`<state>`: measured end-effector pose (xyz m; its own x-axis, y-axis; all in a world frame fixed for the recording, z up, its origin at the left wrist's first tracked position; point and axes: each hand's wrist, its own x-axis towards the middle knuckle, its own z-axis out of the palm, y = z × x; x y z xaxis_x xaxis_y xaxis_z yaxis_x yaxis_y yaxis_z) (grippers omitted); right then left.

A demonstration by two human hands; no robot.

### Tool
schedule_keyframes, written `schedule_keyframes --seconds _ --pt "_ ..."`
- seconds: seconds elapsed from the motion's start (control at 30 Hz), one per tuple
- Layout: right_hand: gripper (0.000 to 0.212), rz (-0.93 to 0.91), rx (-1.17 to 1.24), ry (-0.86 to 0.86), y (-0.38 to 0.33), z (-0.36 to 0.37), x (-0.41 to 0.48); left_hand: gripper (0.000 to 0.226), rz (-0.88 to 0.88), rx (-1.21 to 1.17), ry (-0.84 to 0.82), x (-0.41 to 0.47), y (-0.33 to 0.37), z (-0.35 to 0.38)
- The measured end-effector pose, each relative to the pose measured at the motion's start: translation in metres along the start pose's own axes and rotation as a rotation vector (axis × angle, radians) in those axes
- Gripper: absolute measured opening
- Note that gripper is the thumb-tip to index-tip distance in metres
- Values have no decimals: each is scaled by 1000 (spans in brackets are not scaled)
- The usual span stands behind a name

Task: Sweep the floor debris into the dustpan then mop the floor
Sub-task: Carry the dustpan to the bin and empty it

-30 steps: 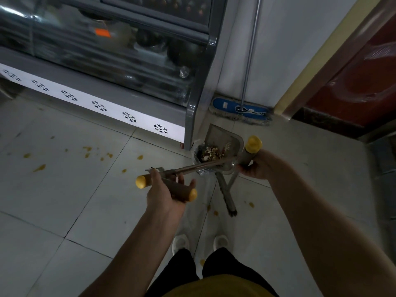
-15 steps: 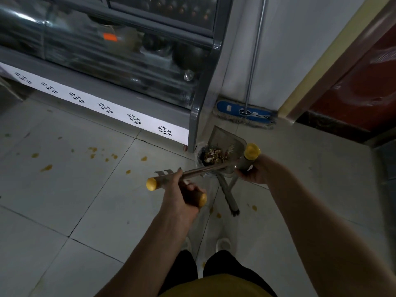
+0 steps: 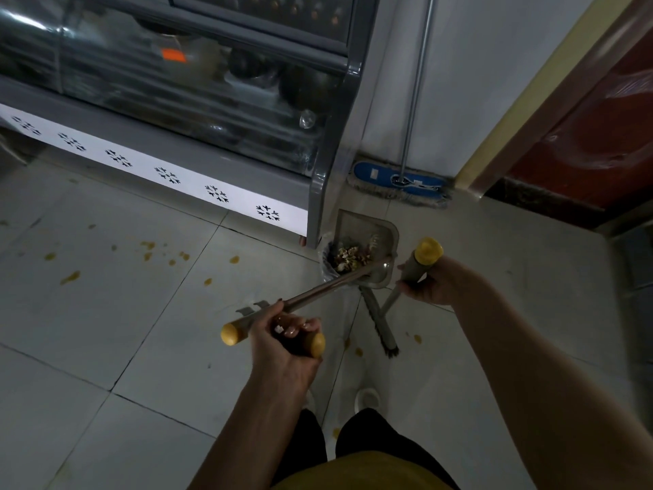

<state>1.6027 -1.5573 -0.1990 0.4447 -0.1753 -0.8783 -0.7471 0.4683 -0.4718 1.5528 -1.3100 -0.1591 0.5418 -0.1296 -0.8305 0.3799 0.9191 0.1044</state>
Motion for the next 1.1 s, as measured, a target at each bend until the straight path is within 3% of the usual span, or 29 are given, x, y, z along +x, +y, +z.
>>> schedule_keyframes --seconds 0.43,0.77,1.1 --pt "24 31 -47 25 3 15 4 48 -49 -142 42 5 -3 -8" --pt "22 19 -113 30 6 24 9 31 -47 -143 133 11 18 -27" --pt "20 -5 -218 23 24 46 12 37 -18 -196 145 19 41 -63"
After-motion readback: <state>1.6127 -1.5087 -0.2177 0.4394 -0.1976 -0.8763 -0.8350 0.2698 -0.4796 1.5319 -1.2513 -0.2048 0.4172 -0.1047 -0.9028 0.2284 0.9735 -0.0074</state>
